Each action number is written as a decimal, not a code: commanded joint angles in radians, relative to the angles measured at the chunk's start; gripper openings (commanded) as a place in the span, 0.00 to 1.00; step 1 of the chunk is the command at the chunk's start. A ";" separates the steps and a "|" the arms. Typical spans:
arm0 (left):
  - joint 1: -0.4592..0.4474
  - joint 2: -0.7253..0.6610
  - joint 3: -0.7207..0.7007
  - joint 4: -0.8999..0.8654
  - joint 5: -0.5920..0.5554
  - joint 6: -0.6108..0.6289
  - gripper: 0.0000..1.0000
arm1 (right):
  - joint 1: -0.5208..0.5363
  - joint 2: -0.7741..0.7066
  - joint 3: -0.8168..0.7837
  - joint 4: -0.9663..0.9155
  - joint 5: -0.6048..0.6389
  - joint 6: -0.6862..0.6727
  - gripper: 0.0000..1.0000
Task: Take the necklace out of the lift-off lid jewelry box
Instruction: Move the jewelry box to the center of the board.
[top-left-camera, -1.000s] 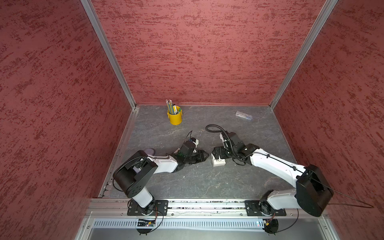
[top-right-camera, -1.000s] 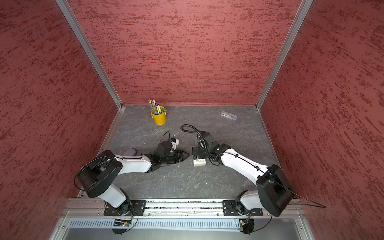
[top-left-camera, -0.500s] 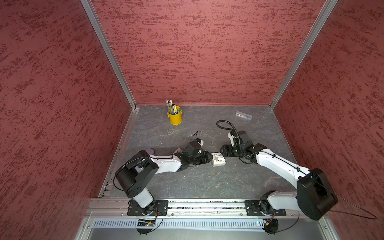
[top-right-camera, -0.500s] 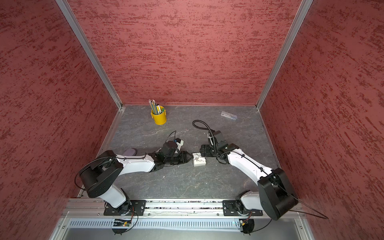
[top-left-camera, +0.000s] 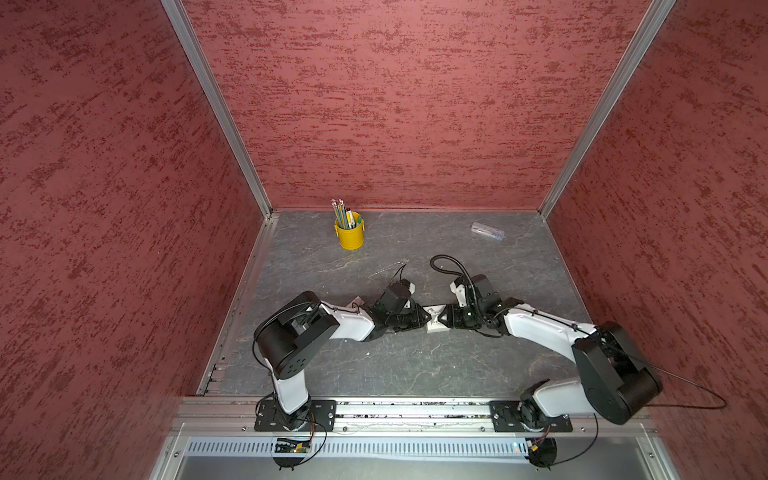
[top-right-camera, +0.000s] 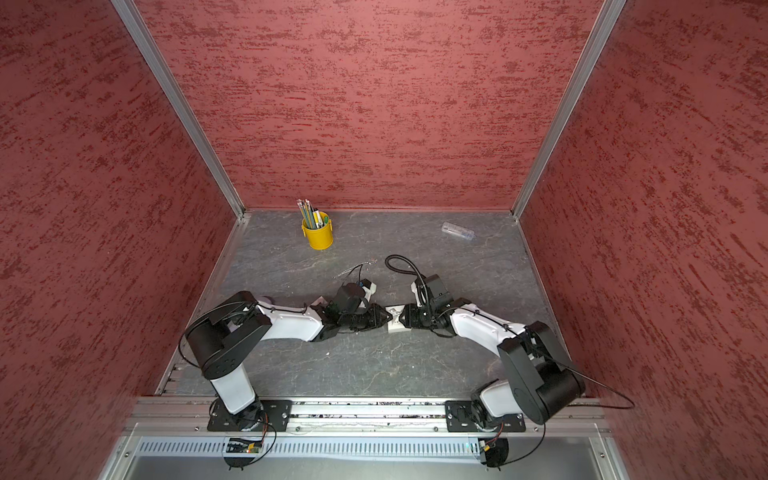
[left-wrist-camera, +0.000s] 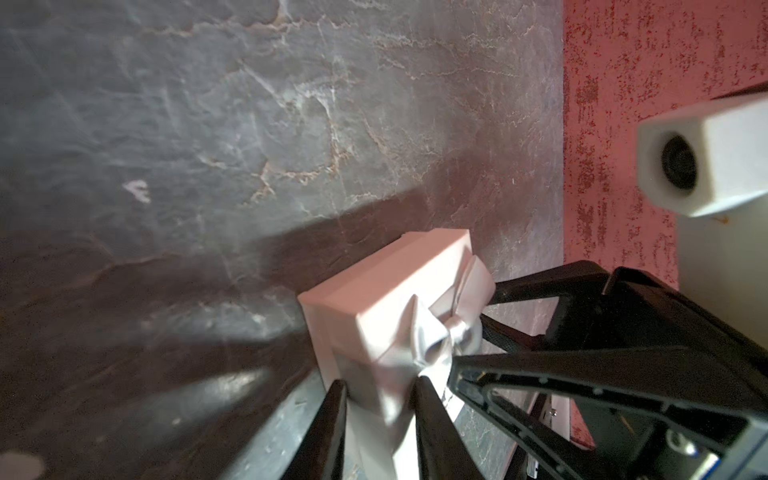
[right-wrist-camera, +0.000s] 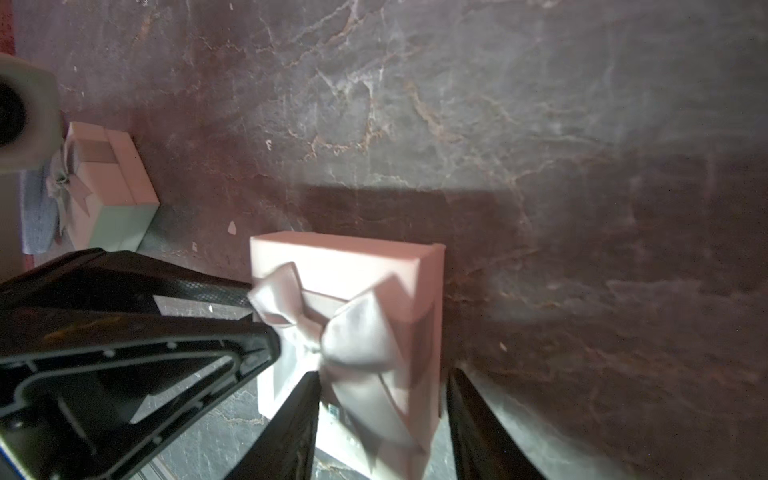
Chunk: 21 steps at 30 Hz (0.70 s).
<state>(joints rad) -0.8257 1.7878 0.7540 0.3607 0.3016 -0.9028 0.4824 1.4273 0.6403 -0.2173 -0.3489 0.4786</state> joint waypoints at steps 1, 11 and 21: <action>-0.003 0.044 0.019 0.020 0.000 -0.007 0.26 | -0.005 0.021 0.002 0.061 -0.009 0.006 0.51; 0.033 0.188 0.239 -0.053 -0.008 0.049 0.28 | -0.160 0.143 0.123 0.045 0.056 -0.120 0.53; 0.098 0.366 0.552 -0.191 -0.008 0.156 0.46 | -0.321 0.252 0.308 -0.010 0.088 -0.181 0.76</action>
<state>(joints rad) -0.7498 2.1326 1.2514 0.2424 0.2874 -0.8028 0.1879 1.6875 0.9062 -0.1940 -0.3046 0.3302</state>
